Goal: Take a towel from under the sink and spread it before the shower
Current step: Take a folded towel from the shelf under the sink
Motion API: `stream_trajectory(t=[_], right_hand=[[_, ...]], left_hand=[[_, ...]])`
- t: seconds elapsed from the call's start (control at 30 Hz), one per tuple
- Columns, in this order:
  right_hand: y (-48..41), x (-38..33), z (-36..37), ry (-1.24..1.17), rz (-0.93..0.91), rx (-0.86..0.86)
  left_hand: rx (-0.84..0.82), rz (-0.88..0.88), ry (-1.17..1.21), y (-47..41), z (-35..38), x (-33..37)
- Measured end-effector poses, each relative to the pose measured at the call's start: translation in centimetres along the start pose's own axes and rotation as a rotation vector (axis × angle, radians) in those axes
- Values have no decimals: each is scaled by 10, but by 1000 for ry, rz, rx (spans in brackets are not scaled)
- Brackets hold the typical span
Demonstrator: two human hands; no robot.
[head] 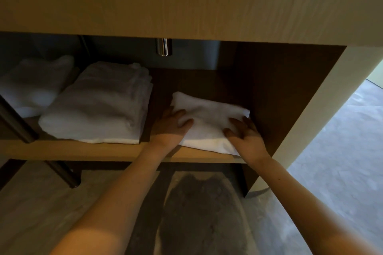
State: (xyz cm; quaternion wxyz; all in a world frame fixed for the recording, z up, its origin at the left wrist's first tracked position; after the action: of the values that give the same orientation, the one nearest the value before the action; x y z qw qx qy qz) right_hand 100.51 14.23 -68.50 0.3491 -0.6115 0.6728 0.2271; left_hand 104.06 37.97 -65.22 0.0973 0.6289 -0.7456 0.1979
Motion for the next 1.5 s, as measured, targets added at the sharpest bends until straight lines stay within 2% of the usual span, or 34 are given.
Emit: stream_trajectory(t=[0.1, 0.23, 0.47, 0.7, 0.83, 0.93, 1.17, 1.3, 1.37, 1.43, 1.5], right_hand=[[19, -5, -5, 10, -53, -18], [54, -12, -9, 75, -120, -25], [91, -18, -9, 145, -102, 6], [109, -10, -11, -54, 64, 22], [116, -8, -17, -238, 90, -4], [117, -5, -26, -291, 106, -10], [119, 3, -30, -458, 172, -235], [124, 7, -27, -492, 209, -235], [129, 1, -31, -496, 170, -225], [139, -10, -39, -530, 137, -252], [151, -25, -51, -502, 180, -229]], left_hand=[[3, -22, -22, 19, -1, -2], [88, -21, -1, 57, -4, -8], [123, -126, 89, 96, -2, -11], [84, -303, 307, 116, -1, -12], [-17, -371, 497, 131, 1, -16], [-27, -344, 598, 138, -1, -16], [-163, -295, 780, 152, -4, -17], [-104, -324, 862, 158, -5, -14], [-60, -303, 893, 162, -12, -9], [-60, -301, 918, 168, -24, -1], [-61, -324, 899, 179, -45, 9]])
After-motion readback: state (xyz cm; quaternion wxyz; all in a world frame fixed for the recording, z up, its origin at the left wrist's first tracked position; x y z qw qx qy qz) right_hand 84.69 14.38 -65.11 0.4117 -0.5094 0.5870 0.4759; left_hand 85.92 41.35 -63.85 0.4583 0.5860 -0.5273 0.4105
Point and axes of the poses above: each hand's wrist, its own y-axis away from the middle knuckle, its own z-axis out of the palm, x = y × z, the point moved 4 cm from there along -y, towards the middle knuckle, and after that the axes turned 4 degrees about -y, right-handed, at the moved point
